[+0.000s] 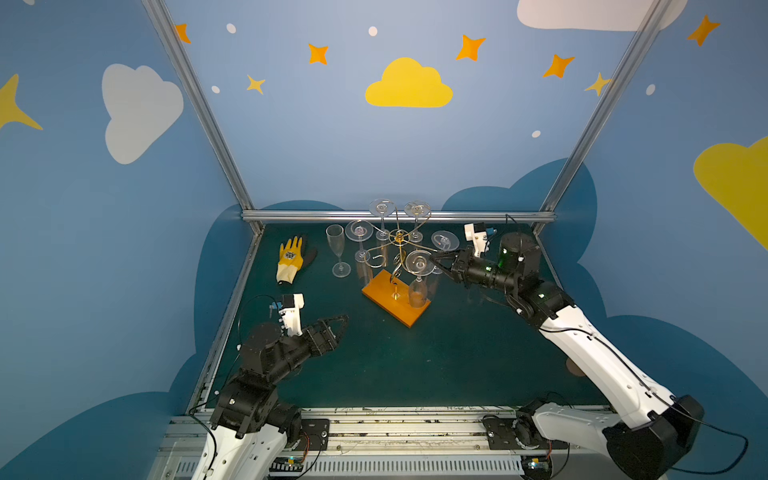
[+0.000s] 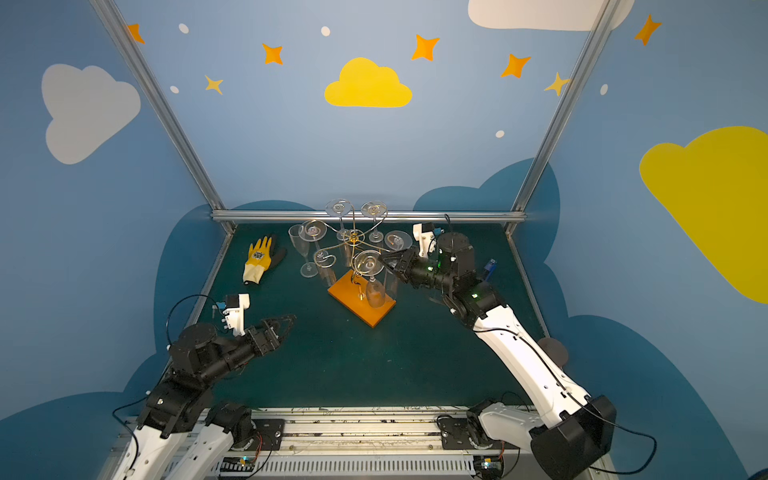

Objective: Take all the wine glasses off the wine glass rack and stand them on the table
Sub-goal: 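Close the right gripper on the stem of another hanging wine glass, then slide the held glass out of the rack toward the robot with the right gripper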

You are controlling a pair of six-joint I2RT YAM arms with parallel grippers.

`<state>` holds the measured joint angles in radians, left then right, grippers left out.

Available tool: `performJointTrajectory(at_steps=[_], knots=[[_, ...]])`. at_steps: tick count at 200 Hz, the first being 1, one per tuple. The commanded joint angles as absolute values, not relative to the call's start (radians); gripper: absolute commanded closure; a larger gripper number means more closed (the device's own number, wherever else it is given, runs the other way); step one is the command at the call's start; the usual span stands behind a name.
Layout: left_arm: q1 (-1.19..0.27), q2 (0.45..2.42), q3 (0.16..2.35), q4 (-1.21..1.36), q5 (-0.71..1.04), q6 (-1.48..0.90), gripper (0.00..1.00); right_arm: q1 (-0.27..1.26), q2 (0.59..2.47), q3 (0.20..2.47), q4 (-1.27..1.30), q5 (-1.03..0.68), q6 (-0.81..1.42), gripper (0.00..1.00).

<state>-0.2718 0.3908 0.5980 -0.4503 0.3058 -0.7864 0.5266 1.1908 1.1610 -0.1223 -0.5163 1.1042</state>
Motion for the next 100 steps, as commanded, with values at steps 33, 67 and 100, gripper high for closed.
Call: performJointTrajectory(at_steps=[33,67,100], knots=[[-0.276,0.381,0.615,-0.459,0.293,-0.784,0.01,0.519,1.170,1.195,-0.048,-0.556,1.169,1.00],[-0.276,0.379,0.615,-0.462,0.294,-0.782,0.01,0.520,1.166,1.196,-0.017,-0.578,1.203,1.00],[-0.276,0.377,0.615,-0.467,0.289,-0.778,0.01,0.520,1.156,1.195,-0.019,-0.575,1.213,1.00]])
